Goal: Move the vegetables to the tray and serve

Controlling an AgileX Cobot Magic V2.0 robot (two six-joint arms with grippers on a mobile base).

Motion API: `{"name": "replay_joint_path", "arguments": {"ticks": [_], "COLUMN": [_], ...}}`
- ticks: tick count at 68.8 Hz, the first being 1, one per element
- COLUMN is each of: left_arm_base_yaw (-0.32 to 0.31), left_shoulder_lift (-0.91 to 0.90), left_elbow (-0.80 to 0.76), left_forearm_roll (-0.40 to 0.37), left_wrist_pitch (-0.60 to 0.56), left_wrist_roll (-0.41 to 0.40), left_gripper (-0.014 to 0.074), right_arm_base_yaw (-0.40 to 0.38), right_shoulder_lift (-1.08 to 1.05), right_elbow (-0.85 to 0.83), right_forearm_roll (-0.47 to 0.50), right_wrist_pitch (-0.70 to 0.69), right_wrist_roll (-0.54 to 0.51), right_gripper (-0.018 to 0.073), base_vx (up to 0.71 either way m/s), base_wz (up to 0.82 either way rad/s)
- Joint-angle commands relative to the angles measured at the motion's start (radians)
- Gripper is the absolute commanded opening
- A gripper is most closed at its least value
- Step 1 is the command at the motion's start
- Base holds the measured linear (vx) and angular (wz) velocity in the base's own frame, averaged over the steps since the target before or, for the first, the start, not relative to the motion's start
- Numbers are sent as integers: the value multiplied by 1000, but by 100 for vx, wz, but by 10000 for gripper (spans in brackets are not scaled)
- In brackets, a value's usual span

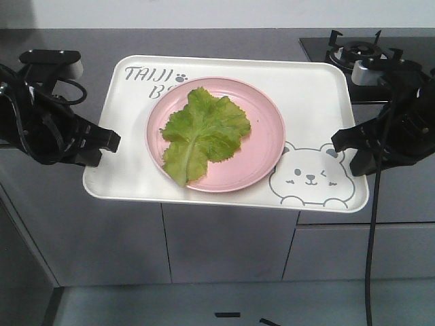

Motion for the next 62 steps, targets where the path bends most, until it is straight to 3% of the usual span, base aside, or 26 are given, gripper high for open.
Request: {"name": "replay_joint_path", "arguments": {"ticks": [1, 62], "left_arm_base_yaw": [-21, -21], "left_shoulder_lift": [-38, -38], "left_elbow": [-30, -30], "left_forearm_roll": [-88, -88], "left_wrist_pitch": [-73, -73], "left_wrist_roll": [19, 19], "left_gripper": [-6, -6], "right_arm_base_yaw": [11, 11], "right_shoulder_lift": [-43, -43], "right_elbow": [-28, -28], "right_forearm_roll": [85, 85], "right_wrist_pitch": [-39, -39], "right_wrist_roll": [-44, -44], "right_gripper": [-6, -6], "base_vx": [6, 8], "base_wz": [-9, -5]}}
